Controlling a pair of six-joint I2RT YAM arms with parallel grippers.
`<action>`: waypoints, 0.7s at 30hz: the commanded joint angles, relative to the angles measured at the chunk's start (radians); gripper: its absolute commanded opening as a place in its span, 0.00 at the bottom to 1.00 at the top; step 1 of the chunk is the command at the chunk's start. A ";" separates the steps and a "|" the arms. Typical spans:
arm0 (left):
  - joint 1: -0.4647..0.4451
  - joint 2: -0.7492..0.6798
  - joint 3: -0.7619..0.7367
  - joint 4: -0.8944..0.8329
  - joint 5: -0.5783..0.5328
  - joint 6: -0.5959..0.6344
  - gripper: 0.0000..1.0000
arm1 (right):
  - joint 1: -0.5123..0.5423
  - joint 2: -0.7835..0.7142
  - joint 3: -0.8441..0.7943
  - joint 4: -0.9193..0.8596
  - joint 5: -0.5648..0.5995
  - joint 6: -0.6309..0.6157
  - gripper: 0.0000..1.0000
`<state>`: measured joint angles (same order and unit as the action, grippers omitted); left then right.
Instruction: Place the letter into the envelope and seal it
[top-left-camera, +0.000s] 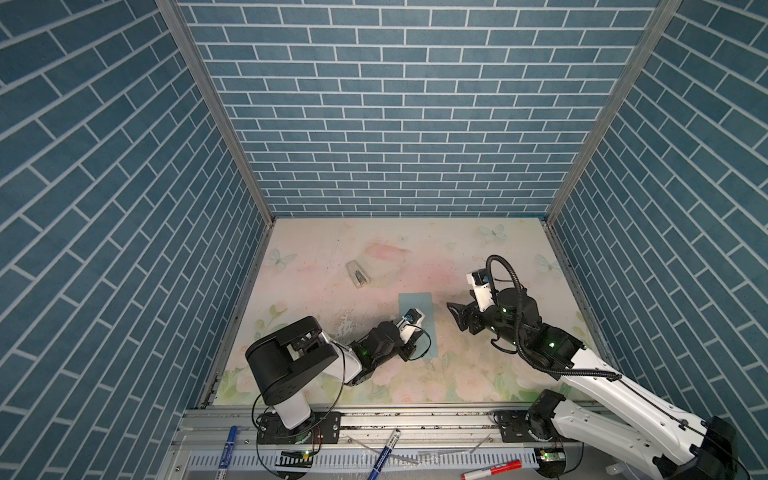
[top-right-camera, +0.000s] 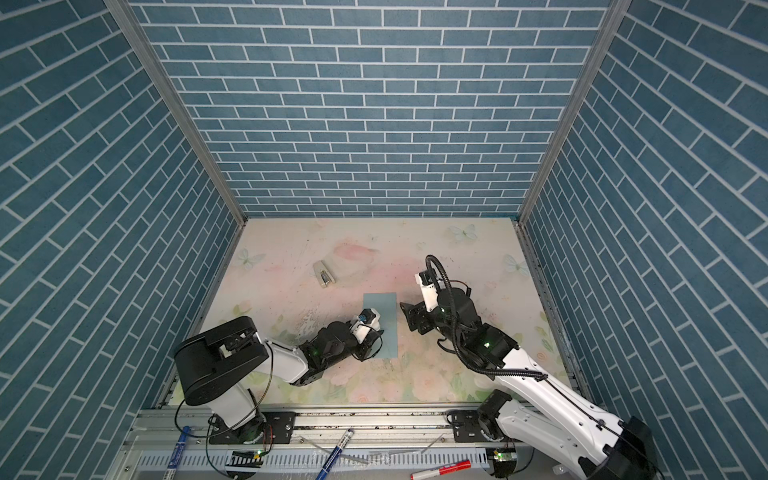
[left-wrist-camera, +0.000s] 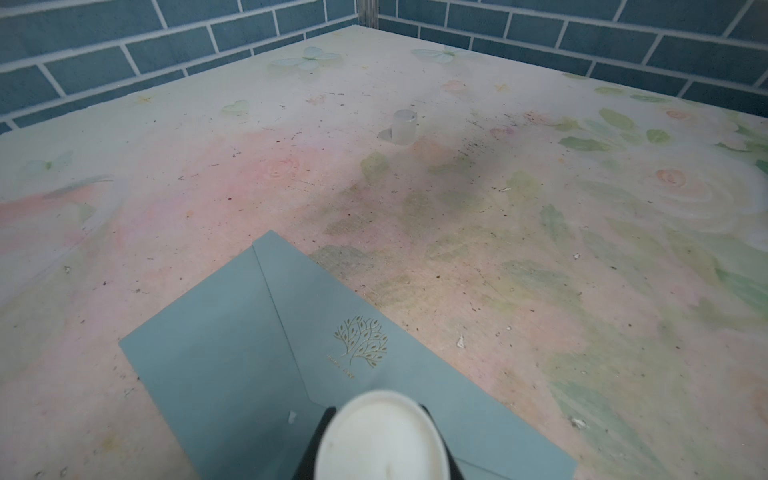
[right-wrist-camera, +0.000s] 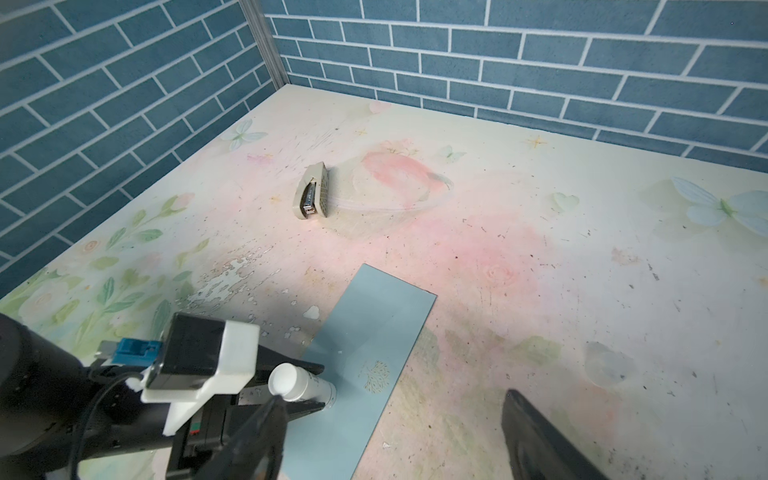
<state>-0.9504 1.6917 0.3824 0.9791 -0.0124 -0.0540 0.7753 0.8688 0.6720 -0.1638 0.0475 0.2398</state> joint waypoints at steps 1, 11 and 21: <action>-0.006 0.015 -0.018 0.033 -0.011 -0.001 0.13 | -0.005 0.011 -0.024 0.020 -0.070 0.025 0.82; 0.006 -0.177 0.031 -0.213 0.181 0.023 0.00 | -0.005 0.013 -0.016 0.017 -0.291 -0.030 0.86; 0.053 -0.456 0.201 -0.734 0.540 0.111 0.00 | -0.005 -0.039 0.031 -0.057 -0.478 -0.097 0.90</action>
<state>-0.9115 1.2682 0.5644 0.4271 0.3992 0.0200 0.7731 0.8501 0.6716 -0.1970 -0.3523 0.1818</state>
